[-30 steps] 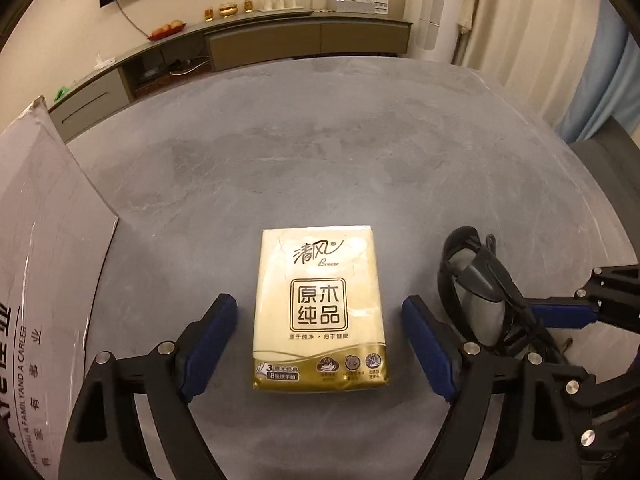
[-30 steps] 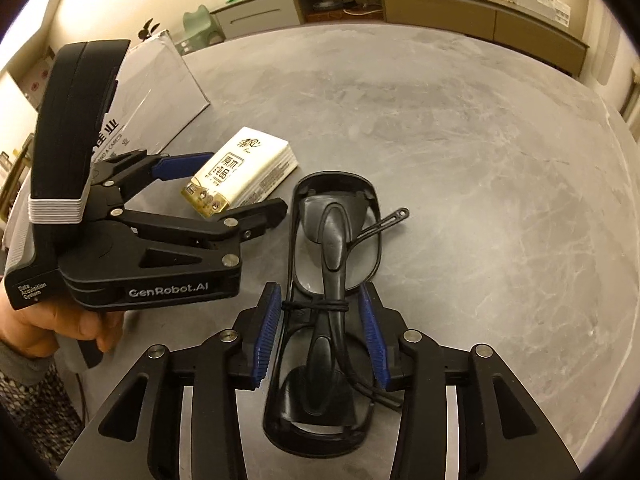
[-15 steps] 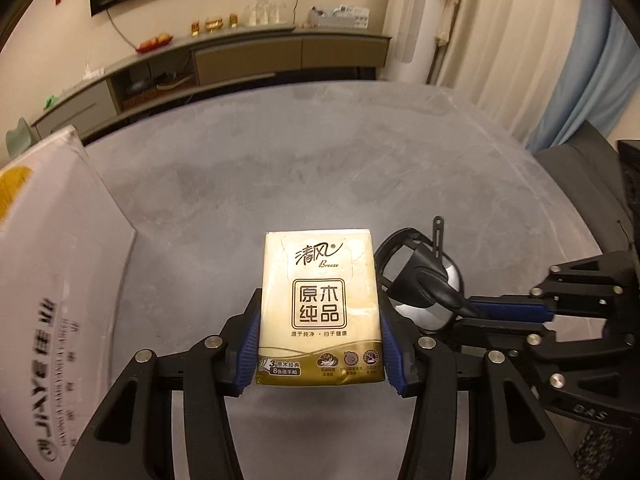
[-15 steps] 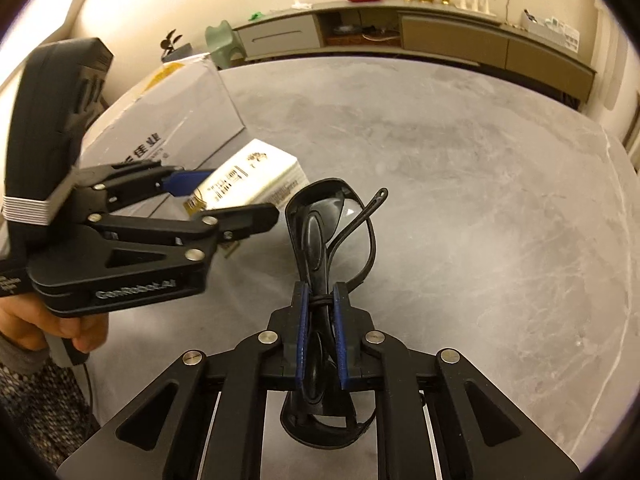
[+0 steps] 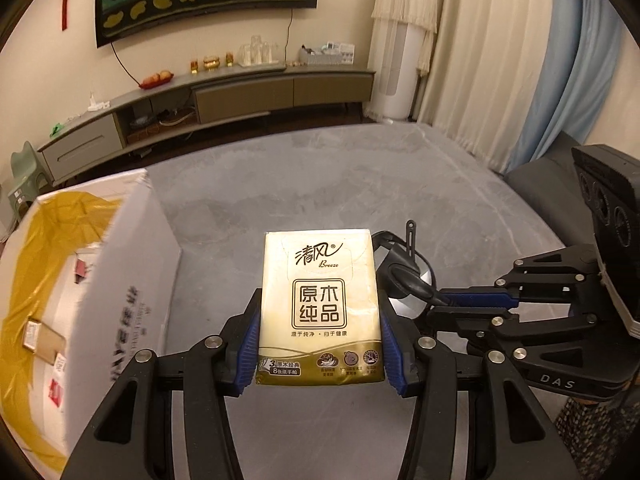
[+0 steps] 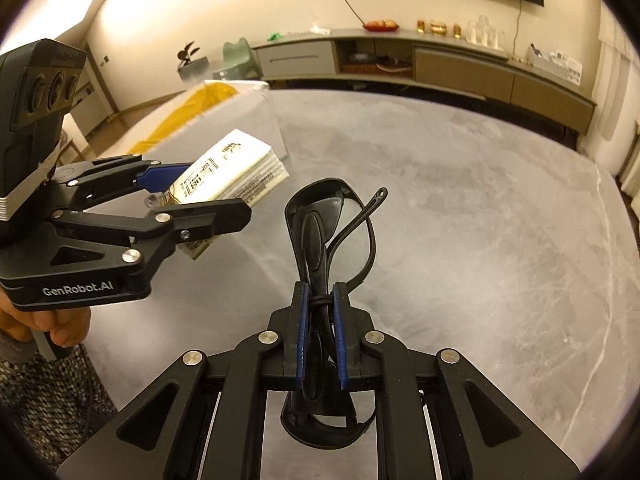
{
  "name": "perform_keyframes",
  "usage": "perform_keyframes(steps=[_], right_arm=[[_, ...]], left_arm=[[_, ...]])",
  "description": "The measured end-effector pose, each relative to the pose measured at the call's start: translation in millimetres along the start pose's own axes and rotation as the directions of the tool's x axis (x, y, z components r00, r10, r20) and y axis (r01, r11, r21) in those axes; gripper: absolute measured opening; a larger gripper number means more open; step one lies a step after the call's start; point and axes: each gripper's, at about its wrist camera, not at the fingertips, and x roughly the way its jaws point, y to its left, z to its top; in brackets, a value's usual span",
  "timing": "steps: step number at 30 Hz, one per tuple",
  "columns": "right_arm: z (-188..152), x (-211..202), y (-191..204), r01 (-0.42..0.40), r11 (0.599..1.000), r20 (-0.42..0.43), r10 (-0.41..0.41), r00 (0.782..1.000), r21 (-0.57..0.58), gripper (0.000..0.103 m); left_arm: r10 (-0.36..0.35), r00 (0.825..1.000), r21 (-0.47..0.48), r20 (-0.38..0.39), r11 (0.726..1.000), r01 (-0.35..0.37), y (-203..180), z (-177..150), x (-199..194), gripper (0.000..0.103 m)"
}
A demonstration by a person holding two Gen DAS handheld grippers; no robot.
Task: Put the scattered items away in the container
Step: 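Carry the glasses and tissue pack over the white box with both tools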
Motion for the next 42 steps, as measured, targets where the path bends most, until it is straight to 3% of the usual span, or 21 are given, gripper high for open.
perform_keyframes(steps=[7, 20, 42], right_arm=[[7, -15, 33, 0.013, 0.999, 0.032, -0.011, 0.999, -0.038, 0.013], [26, -36, 92, 0.011, 0.994, 0.106, 0.0, 0.994, -0.112, 0.013], [68, -63, 173, -0.006, 0.978, 0.246, 0.058, 0.968, -0.208, 0.013]], left_arm=[[0.01, 0.997, -0.022, 0.083, 1.0, -0.008, 20, -2, -52, 0.052], [0.052, 0.984, -0.101, 0.171, 0.994, -0.035, 67, -21, -113, 0.052], [0.091, 0.969, -0.189, 0.231, 0.981, -0.047, 113, -43, -155, 0.052]])
